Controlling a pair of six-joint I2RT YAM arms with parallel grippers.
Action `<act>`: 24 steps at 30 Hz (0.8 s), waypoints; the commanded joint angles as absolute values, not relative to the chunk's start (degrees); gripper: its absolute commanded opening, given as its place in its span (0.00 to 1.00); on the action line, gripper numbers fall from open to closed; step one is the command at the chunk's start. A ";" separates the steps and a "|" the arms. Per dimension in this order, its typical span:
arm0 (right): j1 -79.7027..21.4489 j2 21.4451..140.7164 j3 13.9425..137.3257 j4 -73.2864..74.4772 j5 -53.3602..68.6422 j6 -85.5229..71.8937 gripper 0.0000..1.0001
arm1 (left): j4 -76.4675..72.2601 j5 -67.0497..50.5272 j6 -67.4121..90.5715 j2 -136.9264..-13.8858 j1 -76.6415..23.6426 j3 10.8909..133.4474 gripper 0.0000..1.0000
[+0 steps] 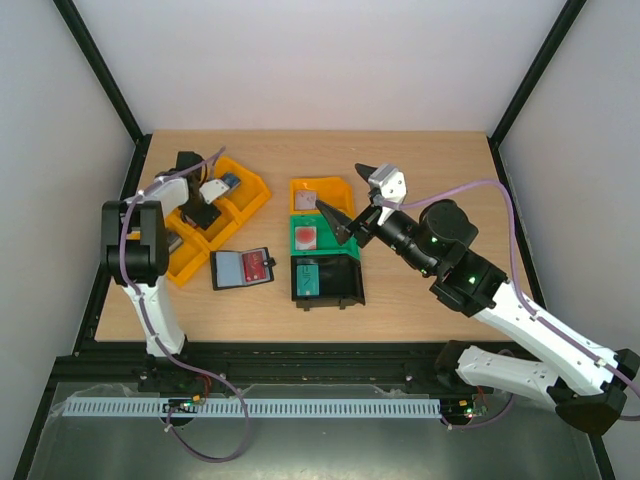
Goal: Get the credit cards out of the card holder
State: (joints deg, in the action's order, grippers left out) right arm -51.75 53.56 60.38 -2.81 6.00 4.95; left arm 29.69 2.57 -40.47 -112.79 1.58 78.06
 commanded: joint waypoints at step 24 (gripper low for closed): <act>-51.58 53.40 62.64 -2.94 6.69 6.39 0.99 | 35.57 -3.09 -38.54 -107.10 -0.44 73.84 0.44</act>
